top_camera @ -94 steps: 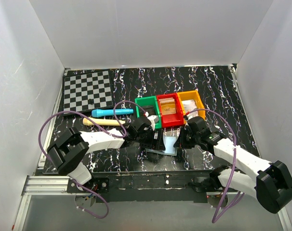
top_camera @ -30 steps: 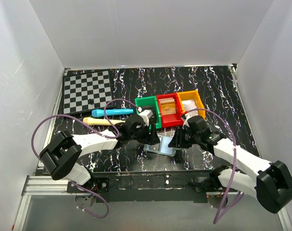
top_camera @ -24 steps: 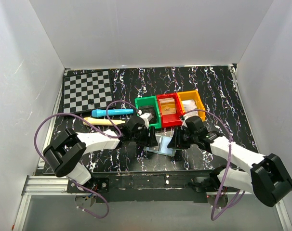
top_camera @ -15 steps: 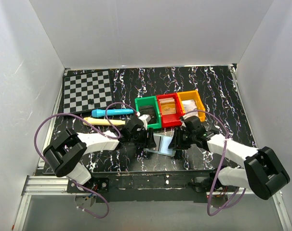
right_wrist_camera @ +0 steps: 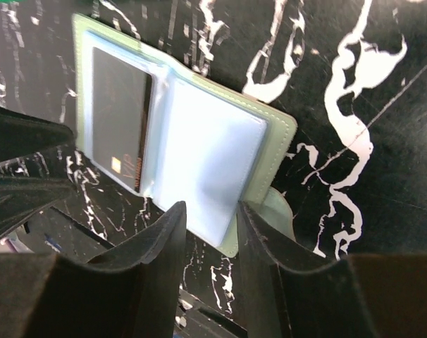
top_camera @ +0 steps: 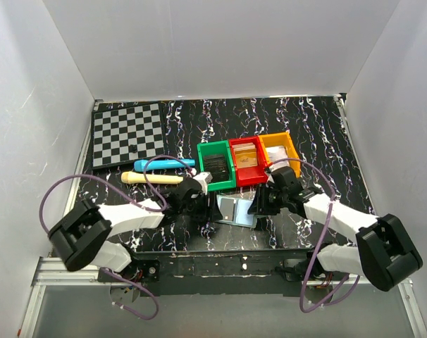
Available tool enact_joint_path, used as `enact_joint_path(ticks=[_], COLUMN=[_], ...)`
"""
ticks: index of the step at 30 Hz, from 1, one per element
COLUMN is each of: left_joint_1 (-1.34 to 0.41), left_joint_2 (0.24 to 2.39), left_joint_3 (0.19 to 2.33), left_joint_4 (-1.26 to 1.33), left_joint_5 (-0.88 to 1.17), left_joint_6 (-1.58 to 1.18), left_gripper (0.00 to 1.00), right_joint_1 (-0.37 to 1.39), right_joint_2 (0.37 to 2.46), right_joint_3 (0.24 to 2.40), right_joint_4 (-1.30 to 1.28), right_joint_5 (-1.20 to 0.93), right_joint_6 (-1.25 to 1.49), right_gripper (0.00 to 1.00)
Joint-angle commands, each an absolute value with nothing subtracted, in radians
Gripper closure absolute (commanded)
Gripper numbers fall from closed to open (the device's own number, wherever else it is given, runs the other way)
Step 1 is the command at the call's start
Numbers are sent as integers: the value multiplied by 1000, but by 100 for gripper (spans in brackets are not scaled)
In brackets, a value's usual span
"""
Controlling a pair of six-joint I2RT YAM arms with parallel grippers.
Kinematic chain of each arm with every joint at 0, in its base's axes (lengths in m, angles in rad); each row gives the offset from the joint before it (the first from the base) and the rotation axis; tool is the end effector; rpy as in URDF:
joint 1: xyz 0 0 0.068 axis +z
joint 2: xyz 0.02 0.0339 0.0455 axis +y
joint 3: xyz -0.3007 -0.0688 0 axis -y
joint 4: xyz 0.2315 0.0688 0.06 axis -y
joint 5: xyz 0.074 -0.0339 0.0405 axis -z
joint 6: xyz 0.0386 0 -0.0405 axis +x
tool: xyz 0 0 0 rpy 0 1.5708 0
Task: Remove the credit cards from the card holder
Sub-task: Remove the credit card from the card holder.
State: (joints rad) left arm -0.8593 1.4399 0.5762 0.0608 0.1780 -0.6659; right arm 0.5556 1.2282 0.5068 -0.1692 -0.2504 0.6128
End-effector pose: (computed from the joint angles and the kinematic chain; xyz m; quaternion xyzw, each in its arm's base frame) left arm 0.1610 -0.1973 0.1940 0.1223 0.9160 -0.3173 0.2128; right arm 0.1670 0.1149 0.2023 -0.0149 0.9362 0.2807 0.2112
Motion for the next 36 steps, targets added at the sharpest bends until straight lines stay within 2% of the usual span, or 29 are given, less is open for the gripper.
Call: enact_joint_path(ticks=[1, 4, 7, 9, 13, 15, 21, 29, 36], left_joint_1=[-859, -854, -844, -842, -836, -831, -827, -827, -827], left_joint_2=[1251, 1169, 1190, 1248, 1363, 1403, 1460, 1516, 1525], left_joint_3=[543, 543, 567, 604, 650, 655, 657, 670, 660], left_joint_4=[34, 43, 74, 66, 63, 63, 91, 66, 41], left_joint_5=[118, 101, 147, 170, 198, 192, 190, 178, 161], left_joint_6=[-680, -681, -673, -661, -652, -664, -680, -672, -675], left_gripper=[46, 43, 44, 50, 69, 72, 74, 77, 85], right_joint_1=[554, 558, 560, 560, 561, 561, 564, 571, 578], right_joint_2=[1157, 1150, 1167, 1187, 1226, 1246, 1288, 1374, 1407], right_joint_3=[572, 581, 562, 542, 511, 509, 502, 496, 482], right_joint_4=[-167, -158, -100, -46, 57, 74, 136, 224, 275], right_joint_5=[-253, -264, -296, -321, -353, -354, -368, -399, -408], right_joint_6=[586, 618, 656, 689, 745, 768, 805, 851, 874], right_gripper=[56, 55, 55, 55, 55, 53, 46, 48, 51])
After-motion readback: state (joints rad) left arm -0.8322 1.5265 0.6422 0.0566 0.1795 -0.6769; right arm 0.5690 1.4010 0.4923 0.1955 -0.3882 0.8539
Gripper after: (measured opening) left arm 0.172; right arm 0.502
